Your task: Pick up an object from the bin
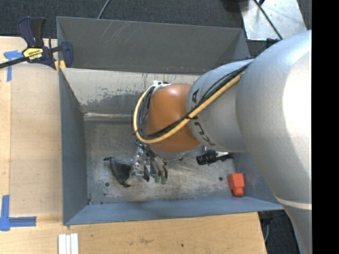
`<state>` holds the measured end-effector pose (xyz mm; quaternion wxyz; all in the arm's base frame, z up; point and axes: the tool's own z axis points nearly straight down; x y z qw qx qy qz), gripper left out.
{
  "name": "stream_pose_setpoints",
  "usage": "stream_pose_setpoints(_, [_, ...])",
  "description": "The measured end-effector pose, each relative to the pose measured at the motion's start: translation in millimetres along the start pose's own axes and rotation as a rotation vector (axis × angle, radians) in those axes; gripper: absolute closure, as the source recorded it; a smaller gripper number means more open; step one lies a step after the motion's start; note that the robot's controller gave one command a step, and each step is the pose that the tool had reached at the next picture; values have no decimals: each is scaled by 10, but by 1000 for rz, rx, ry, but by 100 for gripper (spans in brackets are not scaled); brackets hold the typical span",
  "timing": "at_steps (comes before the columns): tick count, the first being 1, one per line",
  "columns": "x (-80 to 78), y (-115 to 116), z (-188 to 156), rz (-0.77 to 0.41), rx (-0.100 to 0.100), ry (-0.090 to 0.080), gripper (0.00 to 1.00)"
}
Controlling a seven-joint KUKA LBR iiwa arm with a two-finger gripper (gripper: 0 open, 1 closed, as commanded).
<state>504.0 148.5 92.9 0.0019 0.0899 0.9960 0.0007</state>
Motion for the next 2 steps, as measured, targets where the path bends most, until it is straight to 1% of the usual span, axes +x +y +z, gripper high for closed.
stream_pose_setpoints(1, [-16,-4,-207,2,0,-1,100])
stream_pose_setpoints(2, [-23,-5,-209,2,0,-1,100])
